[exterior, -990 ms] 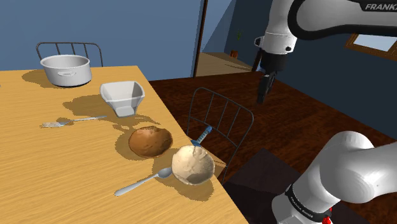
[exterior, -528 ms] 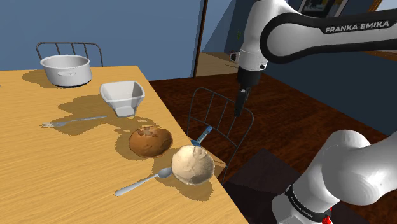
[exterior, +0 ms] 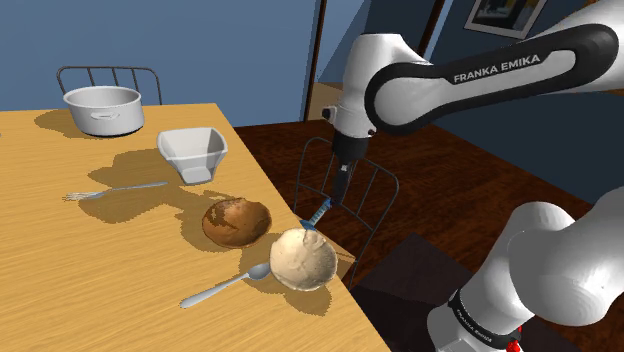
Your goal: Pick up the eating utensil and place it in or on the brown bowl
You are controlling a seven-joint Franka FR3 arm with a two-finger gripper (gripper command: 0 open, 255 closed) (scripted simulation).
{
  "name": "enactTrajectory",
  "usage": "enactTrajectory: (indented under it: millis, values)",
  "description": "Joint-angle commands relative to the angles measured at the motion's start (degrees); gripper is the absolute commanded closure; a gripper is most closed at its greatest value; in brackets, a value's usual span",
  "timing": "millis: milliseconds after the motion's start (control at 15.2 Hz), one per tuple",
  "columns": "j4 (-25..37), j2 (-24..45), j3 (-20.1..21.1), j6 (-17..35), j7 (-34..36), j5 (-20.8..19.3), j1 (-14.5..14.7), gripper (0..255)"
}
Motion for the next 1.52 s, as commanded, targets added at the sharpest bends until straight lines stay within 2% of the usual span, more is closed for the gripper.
enactTrajectory:
  millis: [0, 726, 1452]
  values:
    - [0.7, 3.5, 0.2, 3.6, -2.1, 1.1, 1.3, 0]
    - [6.7, 20.9, 4.4, 19.2, -11.7, 8.3, 8.7, 0]
    - [15.9, 36.4, 9.9, 29.5, -20.0, 12.3, 13.8, 0]
